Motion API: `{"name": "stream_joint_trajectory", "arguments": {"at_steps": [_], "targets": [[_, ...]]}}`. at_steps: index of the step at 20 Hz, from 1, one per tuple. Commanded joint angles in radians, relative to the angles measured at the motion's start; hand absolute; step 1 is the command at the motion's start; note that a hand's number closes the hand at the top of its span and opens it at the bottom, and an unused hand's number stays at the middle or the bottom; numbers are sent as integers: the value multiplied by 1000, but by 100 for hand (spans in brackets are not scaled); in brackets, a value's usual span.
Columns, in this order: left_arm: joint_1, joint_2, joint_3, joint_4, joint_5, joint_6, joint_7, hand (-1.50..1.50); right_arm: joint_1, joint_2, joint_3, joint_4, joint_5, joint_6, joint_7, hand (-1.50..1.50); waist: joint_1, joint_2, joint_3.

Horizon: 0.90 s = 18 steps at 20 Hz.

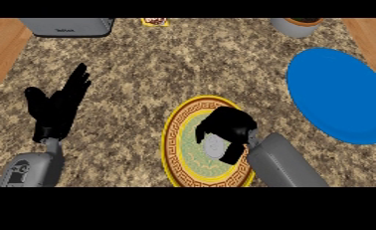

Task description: Pick the can from the plate and place it in the plate

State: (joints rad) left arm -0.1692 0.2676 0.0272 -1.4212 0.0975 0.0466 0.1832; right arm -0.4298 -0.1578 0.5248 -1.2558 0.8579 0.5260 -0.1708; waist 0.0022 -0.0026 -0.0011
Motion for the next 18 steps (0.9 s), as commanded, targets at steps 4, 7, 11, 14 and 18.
{"name": "stream_joint_trajectory", "arguments": {"at_steps": [4,7,11,14,18], "targets": [[-38,-9,35,96,-26,-38,-57,0,40,87,-1,18,60,-17,-33,150,-3,3,1],[-25,-25,44,74,-29,-34,-45,0,60,89,-31,-86,60,49,-2,150,-3,2,1],[-25,-26,41,72,-37,-20,-37,0,235,-43,-20,-184,86,-133,-121,150,-12,1,1],[7,-42,33,55,-52,3,-61,0,431,-204,-27,-383,69,-157,-184,150,-31,-3,1],[35,-37,32,8,-48,2,-38,0,549,-325,-165,-534,31,-320,-289,150,-41,-7,2]]}}
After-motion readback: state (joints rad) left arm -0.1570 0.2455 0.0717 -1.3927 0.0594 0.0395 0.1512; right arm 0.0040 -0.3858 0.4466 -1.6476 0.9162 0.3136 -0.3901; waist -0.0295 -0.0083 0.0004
